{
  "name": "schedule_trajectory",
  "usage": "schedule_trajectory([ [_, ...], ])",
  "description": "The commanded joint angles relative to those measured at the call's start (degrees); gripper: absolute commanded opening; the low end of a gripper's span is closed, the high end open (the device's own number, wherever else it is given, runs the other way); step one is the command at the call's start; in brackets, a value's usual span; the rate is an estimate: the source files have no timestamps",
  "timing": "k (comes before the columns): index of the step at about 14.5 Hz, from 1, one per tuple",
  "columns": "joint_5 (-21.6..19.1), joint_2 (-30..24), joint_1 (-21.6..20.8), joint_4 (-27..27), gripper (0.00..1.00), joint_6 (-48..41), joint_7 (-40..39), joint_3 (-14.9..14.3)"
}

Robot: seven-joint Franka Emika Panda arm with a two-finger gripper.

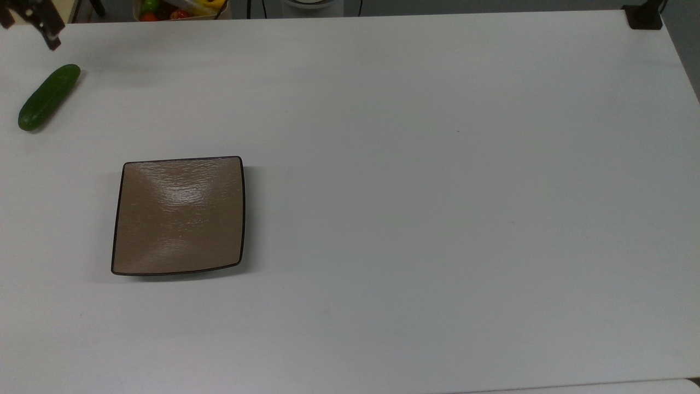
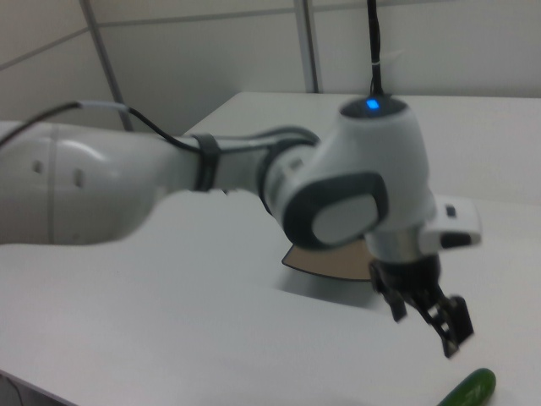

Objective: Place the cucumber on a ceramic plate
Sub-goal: 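Lower the gripper onto the cucumber and close it around the middle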

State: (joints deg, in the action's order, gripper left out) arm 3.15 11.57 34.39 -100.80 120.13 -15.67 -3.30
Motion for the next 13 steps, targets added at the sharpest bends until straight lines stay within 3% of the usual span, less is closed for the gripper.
schedule_trajectory([
  [1,0.5,5.9,2.4,-0.3,1.00,7.4,-0.9,0.4],
  [6,0.5,13.6,2.3,-0.3,1.00,17.8,-0.9,0.3],
  [9,0.5,15.5,2.0,-0.3,1.00,19.3,-0.6,0.2],
  [10,0.4,15.5,2.1,-0.3,0.69,19.4,0.0,0.2],
  [12,-0.1,15.5,2.2,-0.1,0.30,19.4,0.0,0.2],
  [13,-0.1,15.5,2.2,0.1,0.03,19.4,0.0,0.2],
])
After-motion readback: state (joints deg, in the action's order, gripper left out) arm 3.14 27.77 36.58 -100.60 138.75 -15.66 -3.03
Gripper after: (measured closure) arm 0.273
